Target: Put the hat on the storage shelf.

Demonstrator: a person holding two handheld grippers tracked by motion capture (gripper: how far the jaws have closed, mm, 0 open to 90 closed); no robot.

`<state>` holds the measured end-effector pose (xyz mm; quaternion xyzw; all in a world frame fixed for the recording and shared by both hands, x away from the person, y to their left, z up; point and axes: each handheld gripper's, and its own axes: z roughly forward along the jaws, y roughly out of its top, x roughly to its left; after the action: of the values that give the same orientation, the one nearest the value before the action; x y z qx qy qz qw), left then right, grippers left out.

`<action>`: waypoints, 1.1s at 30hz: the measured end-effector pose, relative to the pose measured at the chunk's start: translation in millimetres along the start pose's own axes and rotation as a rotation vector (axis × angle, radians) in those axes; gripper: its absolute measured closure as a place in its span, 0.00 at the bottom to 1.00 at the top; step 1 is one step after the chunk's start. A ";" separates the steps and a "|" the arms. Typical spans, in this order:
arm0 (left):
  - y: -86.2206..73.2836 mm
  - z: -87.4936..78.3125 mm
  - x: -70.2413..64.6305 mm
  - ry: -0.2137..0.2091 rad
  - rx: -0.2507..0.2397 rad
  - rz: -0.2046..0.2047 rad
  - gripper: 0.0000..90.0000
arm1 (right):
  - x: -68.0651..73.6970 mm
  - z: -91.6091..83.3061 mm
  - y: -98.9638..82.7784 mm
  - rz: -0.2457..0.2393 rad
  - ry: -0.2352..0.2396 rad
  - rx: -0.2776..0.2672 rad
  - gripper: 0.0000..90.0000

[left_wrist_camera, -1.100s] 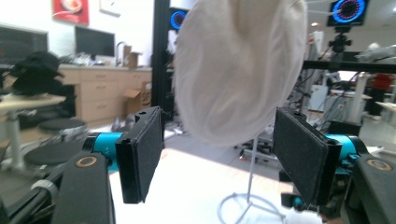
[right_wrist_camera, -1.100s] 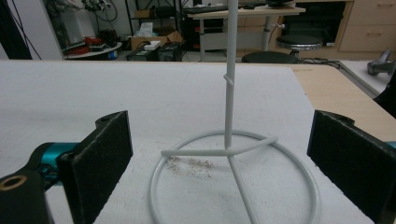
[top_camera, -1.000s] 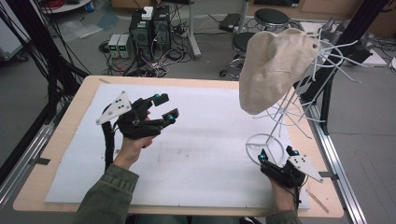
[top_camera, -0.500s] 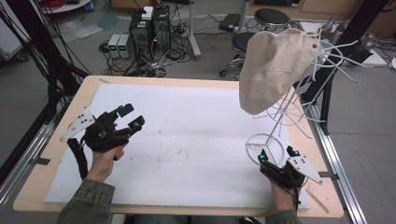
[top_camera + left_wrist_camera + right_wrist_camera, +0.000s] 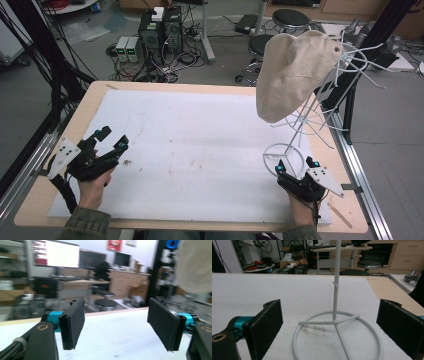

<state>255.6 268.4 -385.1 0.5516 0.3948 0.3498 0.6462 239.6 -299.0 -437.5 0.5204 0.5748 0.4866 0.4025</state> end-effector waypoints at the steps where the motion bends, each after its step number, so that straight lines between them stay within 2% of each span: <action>1: -4.0 -2.2 2.4 0.027 0.005 0.000 0.33 | 0.1 -0.2 0.0 0.004 -0.002 0.002 0.06; 6: -24.7 -16.7 15.5 0.155 -0.003 -0.022 0.31 | 0.7 -1.0 -0.4 -0.001 -0.003 0.003 0.06; 10: -31.7 -24.9 24.7 0.273 0.042 -0.025 0.28 | 1.1 -2.5 -1.7 0.005 0.015 0.017 0.06; 12: -32.8 -28.3 26.5 0.306 0.056 -0.009 0.26 | 1.5 -2.7 -2.1 0.006 0.019 0.019 0.06; 17: -40.8 -32.9 26.6 0.319 0.085 -0.045 0.26 | 1.3 -3.1 -2.4 0.012 0.029 0.019 0.06; 21: -40.7 -35.4 22.5 0.333 0.070 -0.021 0.26 | -1.0 -2.3 -2.8 0.019 0.031 0.023 0.06; 28: -42.3 -40.1 25.8 0.346 0.057 -0.076 0.27 | -4.2 0.5 -4.5 0.055 0.031 0.049 0.06; 33: -40.3 -44.6 23.6 0.340 0.029 -0.068 0.27 | -3.7 1.4 -4.2 0.063 0.032 0.048 0.06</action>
<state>226.8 302.9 -431.5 0.4799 0.5217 0.4104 0.5737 240.5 -302.5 -442.0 0.5396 0.5761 0.4935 0.3651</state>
